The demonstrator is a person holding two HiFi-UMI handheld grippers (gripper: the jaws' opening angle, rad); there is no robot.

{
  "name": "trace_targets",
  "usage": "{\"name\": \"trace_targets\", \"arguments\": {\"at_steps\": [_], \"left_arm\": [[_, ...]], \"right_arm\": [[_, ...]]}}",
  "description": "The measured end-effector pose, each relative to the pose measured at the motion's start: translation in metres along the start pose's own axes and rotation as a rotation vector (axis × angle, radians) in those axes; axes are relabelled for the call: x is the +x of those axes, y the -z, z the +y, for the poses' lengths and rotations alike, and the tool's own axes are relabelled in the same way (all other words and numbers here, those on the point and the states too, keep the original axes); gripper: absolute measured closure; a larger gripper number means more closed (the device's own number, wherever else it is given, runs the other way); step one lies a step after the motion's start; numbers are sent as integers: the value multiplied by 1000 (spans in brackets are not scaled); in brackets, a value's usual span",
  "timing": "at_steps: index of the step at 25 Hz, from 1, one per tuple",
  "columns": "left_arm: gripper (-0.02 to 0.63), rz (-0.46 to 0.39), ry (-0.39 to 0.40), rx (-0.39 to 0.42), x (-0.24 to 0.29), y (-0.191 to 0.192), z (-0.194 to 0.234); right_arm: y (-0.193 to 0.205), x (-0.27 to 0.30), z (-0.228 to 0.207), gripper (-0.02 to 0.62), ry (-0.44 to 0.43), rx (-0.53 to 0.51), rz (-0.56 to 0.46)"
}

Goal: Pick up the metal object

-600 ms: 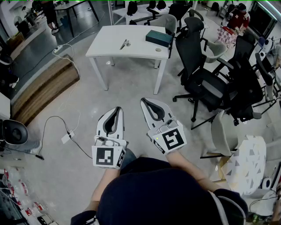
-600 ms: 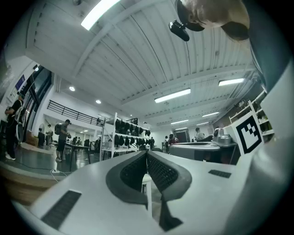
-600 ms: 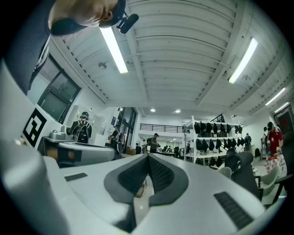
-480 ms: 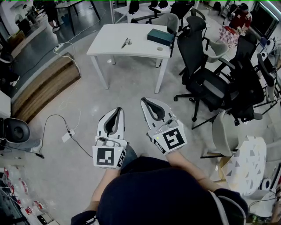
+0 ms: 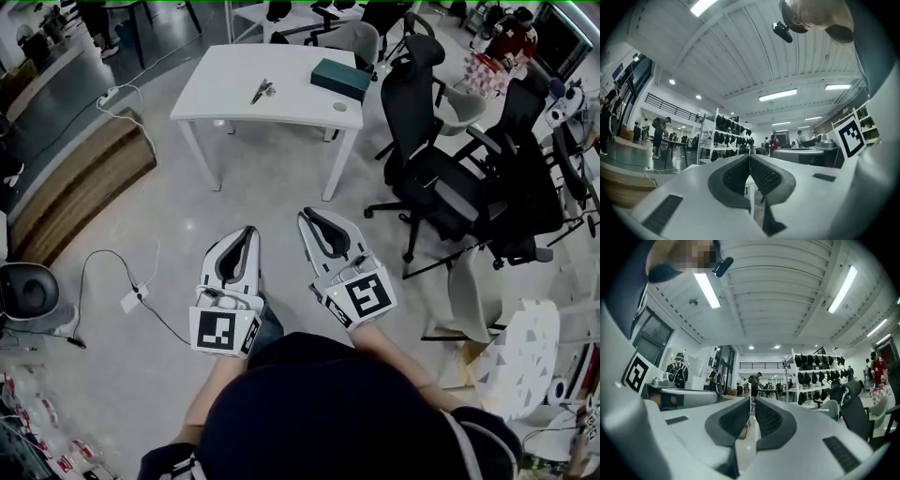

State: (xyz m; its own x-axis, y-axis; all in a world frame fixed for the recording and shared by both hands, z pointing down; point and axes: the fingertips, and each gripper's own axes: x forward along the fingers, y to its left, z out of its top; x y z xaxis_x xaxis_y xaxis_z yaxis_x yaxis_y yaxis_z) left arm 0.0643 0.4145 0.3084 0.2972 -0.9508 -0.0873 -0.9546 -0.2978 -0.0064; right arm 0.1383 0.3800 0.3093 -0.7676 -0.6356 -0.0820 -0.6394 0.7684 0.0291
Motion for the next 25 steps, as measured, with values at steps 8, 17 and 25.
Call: {"name": "trace_targets", "arguments": {"at_steps": [8,17,25], "left_arm": [[578,-14,60,20,92,-5,112],[578,-11,138,-6,158,4,212],[578,3,202,-50,189,23,230]], "right_arm": [[14,132,-42,534,35,102,15],[31,238,-61,468,125,154,37],[47,262,-80,466,180,158,73]]}}
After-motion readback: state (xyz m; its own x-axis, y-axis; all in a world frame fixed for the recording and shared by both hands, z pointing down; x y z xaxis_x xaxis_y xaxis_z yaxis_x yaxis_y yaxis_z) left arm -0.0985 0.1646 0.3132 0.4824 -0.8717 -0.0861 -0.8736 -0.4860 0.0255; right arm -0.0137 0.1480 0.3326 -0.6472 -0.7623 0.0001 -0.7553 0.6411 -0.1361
